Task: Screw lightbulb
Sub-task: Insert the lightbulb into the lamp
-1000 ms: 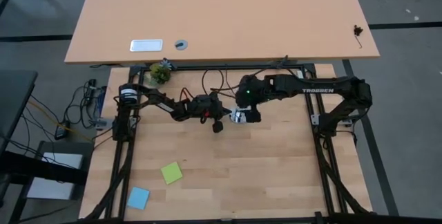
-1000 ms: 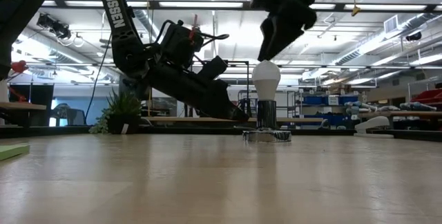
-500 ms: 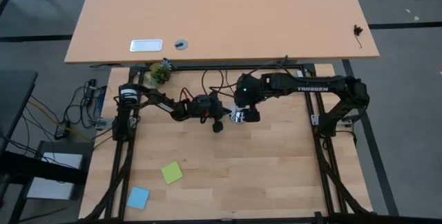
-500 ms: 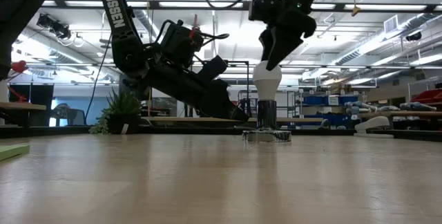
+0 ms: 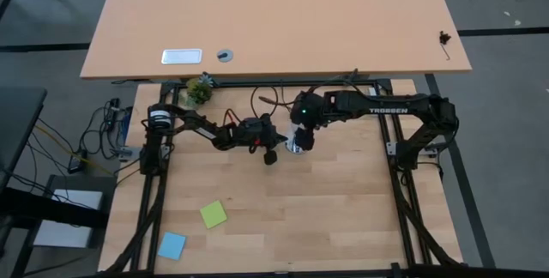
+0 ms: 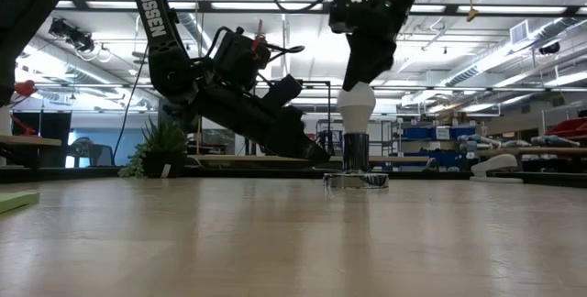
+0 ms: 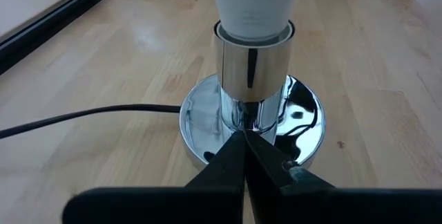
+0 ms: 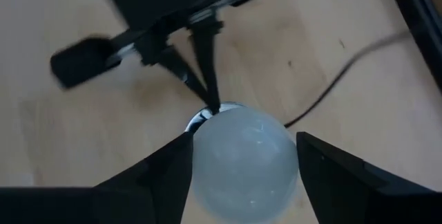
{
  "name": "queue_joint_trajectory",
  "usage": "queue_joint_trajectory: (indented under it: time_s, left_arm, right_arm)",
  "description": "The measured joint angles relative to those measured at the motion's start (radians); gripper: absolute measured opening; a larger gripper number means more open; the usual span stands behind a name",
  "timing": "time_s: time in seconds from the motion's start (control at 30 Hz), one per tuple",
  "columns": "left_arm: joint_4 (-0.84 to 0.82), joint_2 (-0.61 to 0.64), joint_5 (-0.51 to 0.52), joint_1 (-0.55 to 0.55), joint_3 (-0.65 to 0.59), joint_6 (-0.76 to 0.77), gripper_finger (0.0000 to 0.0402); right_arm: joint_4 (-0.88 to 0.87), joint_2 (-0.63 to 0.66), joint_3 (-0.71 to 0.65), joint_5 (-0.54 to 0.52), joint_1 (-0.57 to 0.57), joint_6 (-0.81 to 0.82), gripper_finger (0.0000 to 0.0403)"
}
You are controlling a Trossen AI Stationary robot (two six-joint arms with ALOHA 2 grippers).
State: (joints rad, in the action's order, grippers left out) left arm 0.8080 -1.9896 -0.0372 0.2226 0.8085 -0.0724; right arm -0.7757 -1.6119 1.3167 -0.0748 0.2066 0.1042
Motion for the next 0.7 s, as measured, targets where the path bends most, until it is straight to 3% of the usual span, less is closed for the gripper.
queue_joint_trajectory:
  time_s: [0.2,0.3,0.5,0.7]
  left_arm:
    - [0.001,0.0,0.001,0.0,0.0,0.002,0.0014]
    - [0.001,0.0,0.003,0.0,0.0,0.004,0.0014]
    - [0.001,0.0,0.003,0.0,0.0,0.006,0.0014]
    - [0.0,0.0,0.003,0.0,0.0,0.006,0.0014]
  right_arm:
    - [-0.009,0.0,0.0,-0.046,-0.002,0.341,0.0251]
    - [-0.005,0.0,-0.001,-0.048,-0.007,0.415,0.0252]
    - [-0.011,-0.005,0.013,-0.038,-0.021,0.376,0.0274]
    - [-0.034,-0.006,0.087,-0.077,-0.033,0.178,0.0315]
